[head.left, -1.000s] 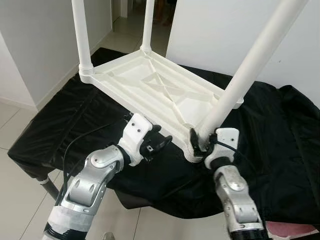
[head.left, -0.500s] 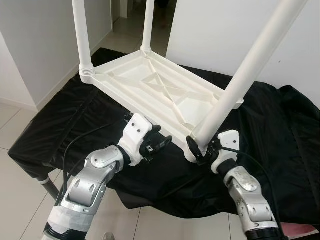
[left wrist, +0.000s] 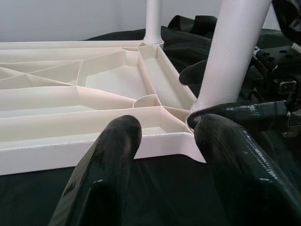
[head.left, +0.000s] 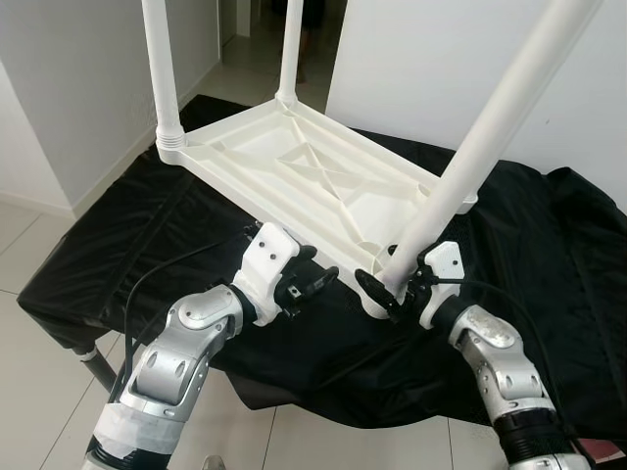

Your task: Building children table

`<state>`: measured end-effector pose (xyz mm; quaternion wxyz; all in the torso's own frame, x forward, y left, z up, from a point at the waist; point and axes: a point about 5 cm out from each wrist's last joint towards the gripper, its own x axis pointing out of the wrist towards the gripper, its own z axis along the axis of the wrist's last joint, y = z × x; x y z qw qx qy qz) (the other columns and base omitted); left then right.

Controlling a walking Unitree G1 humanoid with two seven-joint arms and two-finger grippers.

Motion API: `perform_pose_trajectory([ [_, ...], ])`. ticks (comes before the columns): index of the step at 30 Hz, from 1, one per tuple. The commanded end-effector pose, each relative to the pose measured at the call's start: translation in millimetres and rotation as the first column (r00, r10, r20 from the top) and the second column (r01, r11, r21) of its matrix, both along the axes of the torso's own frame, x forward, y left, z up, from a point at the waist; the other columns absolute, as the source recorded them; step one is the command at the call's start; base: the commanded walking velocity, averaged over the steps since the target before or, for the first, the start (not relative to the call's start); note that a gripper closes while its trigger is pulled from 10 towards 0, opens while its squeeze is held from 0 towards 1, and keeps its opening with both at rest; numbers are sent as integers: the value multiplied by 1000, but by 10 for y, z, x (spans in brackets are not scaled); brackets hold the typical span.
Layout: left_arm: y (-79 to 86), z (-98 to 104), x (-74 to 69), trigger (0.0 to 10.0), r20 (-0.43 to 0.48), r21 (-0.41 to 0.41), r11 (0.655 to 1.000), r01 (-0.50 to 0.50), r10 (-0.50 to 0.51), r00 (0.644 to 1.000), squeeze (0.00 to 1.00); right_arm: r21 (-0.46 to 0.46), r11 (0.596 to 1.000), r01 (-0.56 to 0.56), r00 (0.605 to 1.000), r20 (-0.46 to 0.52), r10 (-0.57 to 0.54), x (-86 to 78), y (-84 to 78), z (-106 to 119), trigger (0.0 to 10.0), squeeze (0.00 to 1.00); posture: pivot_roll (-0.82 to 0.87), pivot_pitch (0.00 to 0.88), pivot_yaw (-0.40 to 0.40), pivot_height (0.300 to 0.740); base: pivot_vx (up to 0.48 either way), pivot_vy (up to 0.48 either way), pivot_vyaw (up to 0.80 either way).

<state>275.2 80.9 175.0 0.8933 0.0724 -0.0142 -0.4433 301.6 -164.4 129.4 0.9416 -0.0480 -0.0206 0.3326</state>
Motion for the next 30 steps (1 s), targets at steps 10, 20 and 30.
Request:
perform_pose_trajectory([
  [10,-21,3,23,10000,2,-2,1000,-15,15,1000,0,-27,996,-87,996,-31,86,45,-90,-65,0,0,51,28,-102,740,0,0,0],
  [20,-18,14,34,10000,4,-4,1000,-18,18,1000,0,-9,996,-90,995,-44,89,49,-63,-83,10000,0,51,29,-101,740,0,0,0],
  [30,-26,15,39,10000,5,-6,1000,-17,17,1000,0,9,999,-54,998,-12,54,76,-57,-44,10000,0,47,30,-103,740,0,0,0],
])
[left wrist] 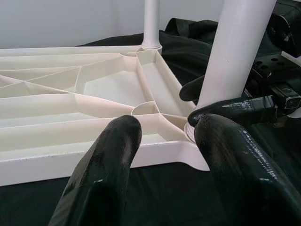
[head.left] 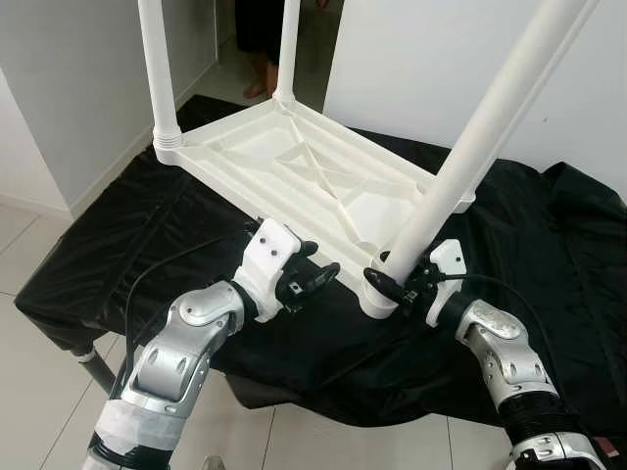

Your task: Building children table

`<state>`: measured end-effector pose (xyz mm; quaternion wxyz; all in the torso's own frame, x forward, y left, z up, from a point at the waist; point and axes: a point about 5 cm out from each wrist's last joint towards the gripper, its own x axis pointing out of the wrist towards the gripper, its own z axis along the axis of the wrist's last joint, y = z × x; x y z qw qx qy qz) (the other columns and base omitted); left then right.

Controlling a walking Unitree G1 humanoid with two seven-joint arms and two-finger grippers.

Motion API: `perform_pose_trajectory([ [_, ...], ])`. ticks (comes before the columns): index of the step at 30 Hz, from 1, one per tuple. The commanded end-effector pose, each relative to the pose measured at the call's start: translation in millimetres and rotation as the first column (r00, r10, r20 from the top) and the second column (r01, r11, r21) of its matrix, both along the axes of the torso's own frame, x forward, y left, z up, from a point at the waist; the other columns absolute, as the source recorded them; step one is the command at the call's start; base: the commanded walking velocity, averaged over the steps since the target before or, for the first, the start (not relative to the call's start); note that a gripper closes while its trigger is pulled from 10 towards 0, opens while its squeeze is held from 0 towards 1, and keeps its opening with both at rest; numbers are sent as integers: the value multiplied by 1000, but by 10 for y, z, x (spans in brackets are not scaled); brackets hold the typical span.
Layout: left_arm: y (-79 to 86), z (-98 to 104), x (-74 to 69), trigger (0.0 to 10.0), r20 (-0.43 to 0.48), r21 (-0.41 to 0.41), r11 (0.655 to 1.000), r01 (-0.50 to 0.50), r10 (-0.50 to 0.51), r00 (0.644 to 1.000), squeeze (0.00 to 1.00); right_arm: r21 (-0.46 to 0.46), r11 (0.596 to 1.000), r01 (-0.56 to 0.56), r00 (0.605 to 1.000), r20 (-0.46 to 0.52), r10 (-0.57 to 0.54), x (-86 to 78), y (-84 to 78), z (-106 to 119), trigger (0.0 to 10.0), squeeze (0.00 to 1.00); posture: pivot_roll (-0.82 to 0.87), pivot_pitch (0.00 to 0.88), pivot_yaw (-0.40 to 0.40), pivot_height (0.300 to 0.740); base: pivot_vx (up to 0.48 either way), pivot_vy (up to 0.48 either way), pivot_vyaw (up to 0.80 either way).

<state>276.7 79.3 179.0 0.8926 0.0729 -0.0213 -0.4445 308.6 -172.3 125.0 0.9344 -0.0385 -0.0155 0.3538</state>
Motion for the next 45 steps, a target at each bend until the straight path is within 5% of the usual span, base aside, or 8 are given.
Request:
perform_pose_trajectory([
  [1,-12,-25,22,10000,-8,-3,1000,-21,21,1000,0,-1,999,32,999,17,-32,8,21,9,10000,0,47,31,-104,740,0,0,0],
  [16,-25,-42,1,10000,-18,-4,1000,-13,12,1000,0,61,926,371,928,9,-372,-74,28,-2,10000,0,34,45,-98,740,0,0,0],
  [26,-35,-54,-11,10000,-22,-1,1000,-8,8,1000,0,101,743,662,749,-57,-660,-241,213,-99,10000,0,45,46,-117,740,0,0,0],
  [32,-20,-49,-17,10000,-20,0,1000,-15,15,1000,0,128,675,727,686,-91,-722,-295,290,-56,10000,0,54,46,-122,740,0,0,0],
  [42,-15,-44,-9,10000,-15,2,1000,-14,14,1000,0,148,694,705,708,-90,-700,-334,414,-18,10000,0,56,33,-124,740,0,0,0],
  [43,-16,-44,-10,10000,-15,2,1000,-14,14,1000,0,153,699,699,714,-86,-695,-330,423,-9,10000,114,57,31,-125,740,0,0,0],
  [44,-19,-45,-12,10000,-15,1,1000,-13,13,1000,0,163,705,690,721,-82,-688,-323,428,9,10000,600,59,30,-125,740,0,0,0],
  [45,-21,-46,-15,10000,-16,1,1000,-13,13,1000,0,170,708,685,726,-79,-683,-322,430,20,10000,600,60,30,-123,740,0,0,0],
])
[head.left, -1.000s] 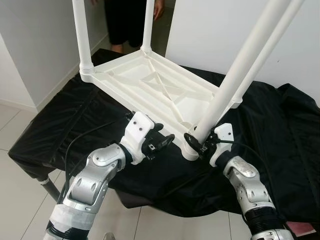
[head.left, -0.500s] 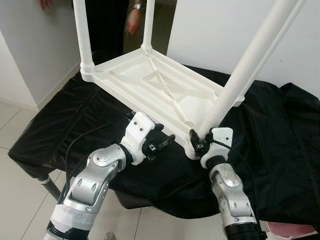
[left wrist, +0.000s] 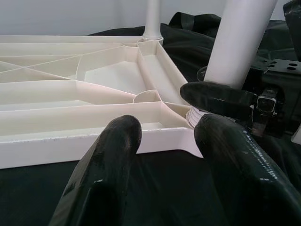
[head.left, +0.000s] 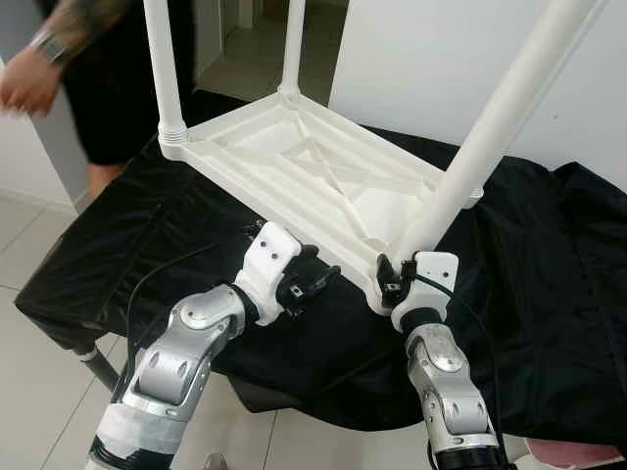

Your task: Building children table

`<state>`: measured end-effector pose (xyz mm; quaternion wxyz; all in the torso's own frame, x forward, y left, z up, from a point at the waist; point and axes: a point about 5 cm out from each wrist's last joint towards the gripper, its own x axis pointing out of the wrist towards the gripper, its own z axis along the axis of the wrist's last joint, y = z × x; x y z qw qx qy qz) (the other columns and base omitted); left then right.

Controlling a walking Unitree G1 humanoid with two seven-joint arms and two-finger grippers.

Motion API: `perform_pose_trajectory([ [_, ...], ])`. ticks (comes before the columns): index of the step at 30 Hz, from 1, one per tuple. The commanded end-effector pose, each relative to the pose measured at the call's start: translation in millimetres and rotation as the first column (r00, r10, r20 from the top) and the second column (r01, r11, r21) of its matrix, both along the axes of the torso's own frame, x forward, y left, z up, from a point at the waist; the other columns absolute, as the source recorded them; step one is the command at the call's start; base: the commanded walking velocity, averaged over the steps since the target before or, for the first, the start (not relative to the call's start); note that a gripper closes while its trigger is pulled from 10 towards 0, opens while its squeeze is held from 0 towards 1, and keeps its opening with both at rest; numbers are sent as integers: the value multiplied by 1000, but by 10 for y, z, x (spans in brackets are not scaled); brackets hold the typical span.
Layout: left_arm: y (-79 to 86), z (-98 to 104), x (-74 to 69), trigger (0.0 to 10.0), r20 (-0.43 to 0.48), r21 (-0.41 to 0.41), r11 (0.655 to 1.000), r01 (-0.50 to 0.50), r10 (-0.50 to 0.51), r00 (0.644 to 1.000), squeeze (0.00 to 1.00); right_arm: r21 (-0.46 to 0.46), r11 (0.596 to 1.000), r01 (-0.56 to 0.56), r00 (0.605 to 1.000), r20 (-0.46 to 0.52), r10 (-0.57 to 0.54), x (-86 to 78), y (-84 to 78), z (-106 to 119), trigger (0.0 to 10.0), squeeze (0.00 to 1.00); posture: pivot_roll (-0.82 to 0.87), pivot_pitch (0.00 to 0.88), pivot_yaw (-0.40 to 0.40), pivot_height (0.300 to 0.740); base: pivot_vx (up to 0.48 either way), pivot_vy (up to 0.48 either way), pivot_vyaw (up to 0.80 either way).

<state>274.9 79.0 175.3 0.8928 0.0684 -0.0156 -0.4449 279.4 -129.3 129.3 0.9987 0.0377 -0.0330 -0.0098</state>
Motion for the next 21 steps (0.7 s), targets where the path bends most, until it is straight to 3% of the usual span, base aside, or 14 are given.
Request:
perform_pose_trajectory([
  [1,-20,-11,1,10000,-2,3,1000,-12,12,1000,0,24,1000,17,1000,-6,-17,-28,0,-16,10000,600,60,30,-123,740,0,0,0],
  [2,-23,-9,0,10000,-1,3,1000,-12,12,1000,0,35,999,-3,1000,11,2,-29,-1,8,10000,1000,63,26,-125,740,0,0,0],
  [5,-25,-7,1,10000,0,2,1000,-11,11,1000,0,42,999,-17,1000,22,16,-30,-3,23,10000,1000,63,26,-125,740,0,0,0],
  [9,-21,-2,5,10000,3,3,1000,-15,15,1000,0,36,997,-62,996,63,59,-11,-122,84,10000,1000,66,25,-129,740,0,0,0],
  [13,-17,-5,-2,10000,2,2,1000,-17,17,1000,0,-2,987,-159,984,77,158,8,-190,104,10000,1000,65,25,-128,740,0,0,0],
  [14,-17,-7,-3,10000,1,2,1000,-17,17,1000,0,-6,980,-200,977,73,200,12,-202,100,10000,0,65,25,-128,740,0,0,0],
  [15,-19,-7,-1,10000,0,2,1000,-17,17,1000,0,-24,967,-254,964,71,255,22,-220,101,10000,0,63,24,-129,740,0,0,0],
  [19,-20,-8,-1,10000,0,2,1000,-16,16,1000,0,-34,958,-286,955,69,288,25,-232,100,10000,0,62,25,-128,740,0,0,0],
  [21,-21,-6,2,10000,1,2,1000,-17,17,1000,0,-67,917,-393,916,57,397,74,-299,103,10000,0,64,24,-127,740,0,0,0],
])
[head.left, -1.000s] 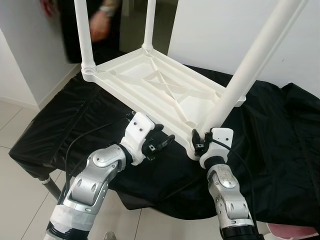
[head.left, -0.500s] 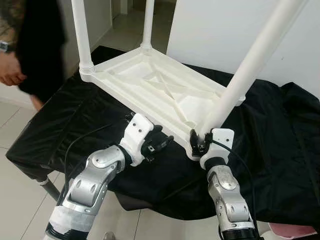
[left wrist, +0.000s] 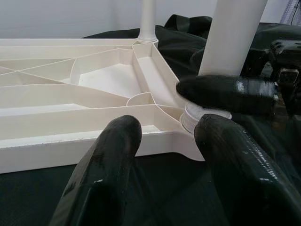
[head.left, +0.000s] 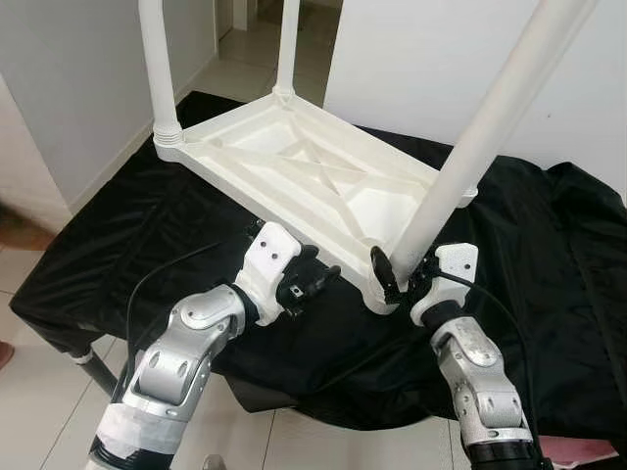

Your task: Building children table

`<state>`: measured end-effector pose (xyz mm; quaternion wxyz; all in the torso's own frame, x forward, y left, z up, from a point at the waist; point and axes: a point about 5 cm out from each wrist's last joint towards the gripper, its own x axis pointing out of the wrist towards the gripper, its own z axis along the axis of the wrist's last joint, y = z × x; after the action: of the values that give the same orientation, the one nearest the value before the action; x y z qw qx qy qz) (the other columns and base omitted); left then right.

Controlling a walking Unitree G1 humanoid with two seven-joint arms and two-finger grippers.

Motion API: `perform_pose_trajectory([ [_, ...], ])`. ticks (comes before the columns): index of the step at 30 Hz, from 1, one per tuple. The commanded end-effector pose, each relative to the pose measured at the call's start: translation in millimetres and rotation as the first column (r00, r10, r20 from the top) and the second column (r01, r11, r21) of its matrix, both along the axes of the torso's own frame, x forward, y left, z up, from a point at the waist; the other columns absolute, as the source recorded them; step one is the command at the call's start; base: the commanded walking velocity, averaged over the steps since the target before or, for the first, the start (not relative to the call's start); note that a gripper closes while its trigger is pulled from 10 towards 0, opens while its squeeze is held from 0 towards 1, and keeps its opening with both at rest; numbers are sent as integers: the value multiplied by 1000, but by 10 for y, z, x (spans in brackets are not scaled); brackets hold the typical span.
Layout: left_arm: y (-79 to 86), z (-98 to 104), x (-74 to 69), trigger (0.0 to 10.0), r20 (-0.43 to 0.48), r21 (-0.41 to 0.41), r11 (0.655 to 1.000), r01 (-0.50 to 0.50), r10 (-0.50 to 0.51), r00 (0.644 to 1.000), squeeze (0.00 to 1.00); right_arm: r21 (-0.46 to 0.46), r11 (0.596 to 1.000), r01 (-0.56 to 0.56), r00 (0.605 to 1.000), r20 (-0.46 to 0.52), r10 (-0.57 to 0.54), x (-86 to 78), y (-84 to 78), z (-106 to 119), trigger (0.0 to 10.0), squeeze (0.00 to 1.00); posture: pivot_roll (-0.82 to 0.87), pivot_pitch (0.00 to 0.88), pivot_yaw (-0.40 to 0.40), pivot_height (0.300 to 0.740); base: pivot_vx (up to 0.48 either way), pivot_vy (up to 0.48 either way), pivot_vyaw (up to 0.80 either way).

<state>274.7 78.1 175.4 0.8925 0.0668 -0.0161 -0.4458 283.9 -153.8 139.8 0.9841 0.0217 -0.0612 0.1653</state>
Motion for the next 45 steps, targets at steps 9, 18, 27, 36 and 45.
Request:
perform_pose_trajectory([
  [9,-1,-3,1,10000,2,8,1000,-20,20,1000,0,-84,953,-292,956,-14,292,94,-151,45,10000,0,67,24,-125,740,0,0,0],
  [18,-6,9,14,10000,5,7,1000,-16,16,1000,0,-141,896,-421,907,-60,417,251,-127,1,10000,0,65,17,-113,740,0,0,0],
  [27,3,33,44,10000,15,12,1000,-16,16,1000,0,-111,892,-437,897,-119,425,346,-143,-190,0,0,73,13,-107,740,0,0,0],
  [36,9,39,49,10000,17,13,1000,-19,19,1000,0,-84,890,-448,892,-109,439,357,-172,-177,0,0,68,20,-107,740,0,0,0],
  [45,2,38,58,10000,16,12,1000,-19,19,1000,0,-60,891,-449,892,-88,444,382,-131,-112,10000,0,62,32,-109,740,0,0,0],
])
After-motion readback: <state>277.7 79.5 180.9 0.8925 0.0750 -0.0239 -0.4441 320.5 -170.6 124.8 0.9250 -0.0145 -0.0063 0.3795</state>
